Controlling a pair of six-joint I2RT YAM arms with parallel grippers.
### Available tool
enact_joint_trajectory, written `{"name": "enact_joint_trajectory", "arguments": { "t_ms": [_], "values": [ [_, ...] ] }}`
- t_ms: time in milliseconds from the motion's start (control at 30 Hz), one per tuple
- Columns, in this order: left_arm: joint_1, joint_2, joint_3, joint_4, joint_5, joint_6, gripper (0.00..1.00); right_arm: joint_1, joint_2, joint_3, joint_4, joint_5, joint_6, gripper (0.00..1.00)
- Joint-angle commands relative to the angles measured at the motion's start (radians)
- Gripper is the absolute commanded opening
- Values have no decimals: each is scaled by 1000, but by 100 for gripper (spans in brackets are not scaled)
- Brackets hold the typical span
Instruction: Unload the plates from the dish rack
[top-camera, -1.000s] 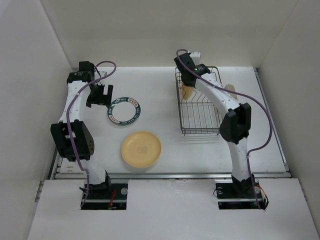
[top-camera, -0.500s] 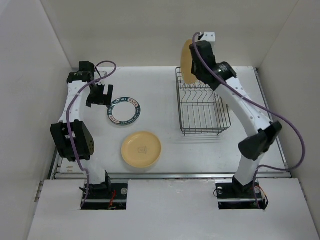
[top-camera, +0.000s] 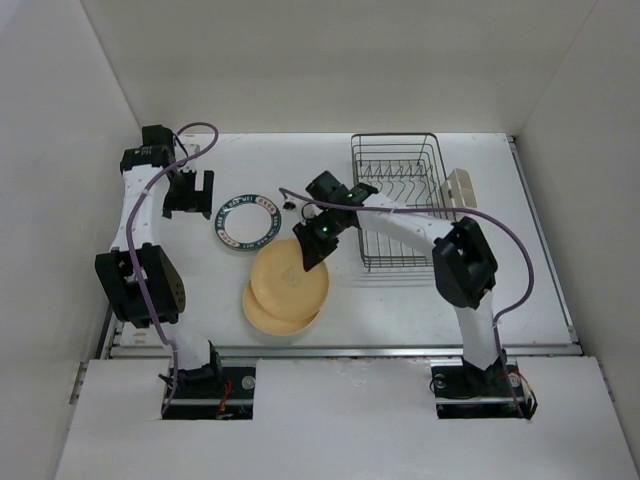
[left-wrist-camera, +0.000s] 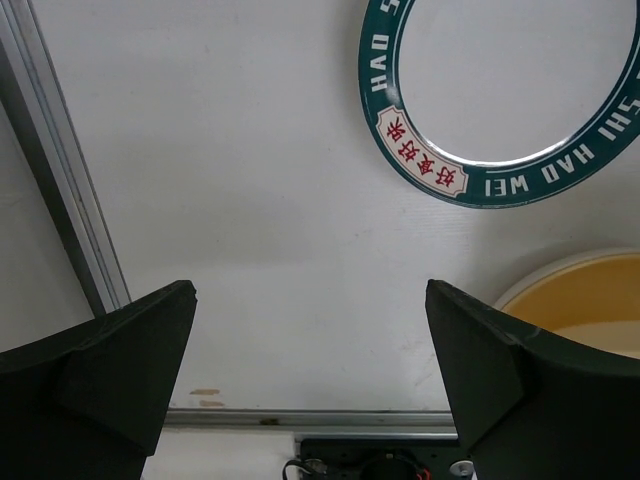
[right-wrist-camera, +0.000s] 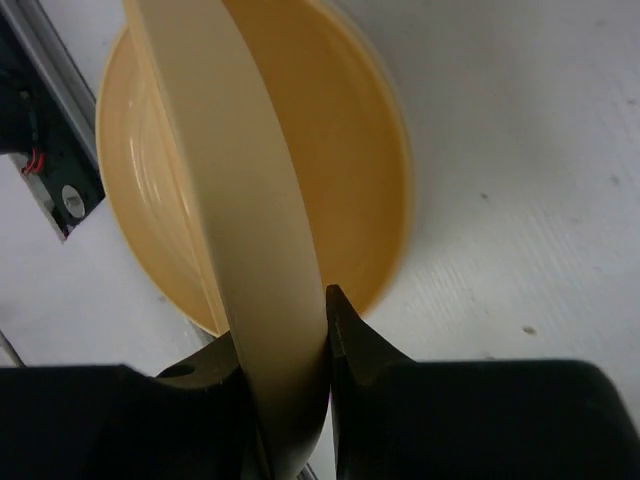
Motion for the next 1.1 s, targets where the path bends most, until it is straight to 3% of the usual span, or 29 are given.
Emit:
{"name": "enact_joint_trajectory", "arguments": {
  "t_ms": [0,67,133,233,267,367,700,800,833,967,1067],
  "values": [
    [6,-59,-15,-13,5,-8,99,19,-29,35,14,-90,-78,17],
    [6,-59,-15,-13,5,-8,99,44,8,35,-7,-17,-78,37],
    [6,-70,-25,-13,5,1,99,59,18,35,-21,61,-78,66],
    [6,-70,-25,-13,14,1,99,84,27,35,-21,242,-42,75],
    [6,-70,-25,-13,14,1,99,93,27,35,-11,338,-29,83],
    [6,-70,-25,-13,14,1,99,102,27,35,11,520,16,84],
    [6,-81,-63,-4,-13,10,99,186,-134,-122,227,689,53,88],
    [6,-90,-72,5,-24,10,99,186,-215,-166,295,782,137,94],
    [6,-101,-72,5,-34,10,99,186,-240,-177,328,837,169,96],
    [6,-134,-113,77,-110,-34,99,55,-298,-166,243,1372,419,100],
    [6,-164,-163,125,-229,-80,99,-71,-308,-99,20,1494,649,100]
  ]
}}
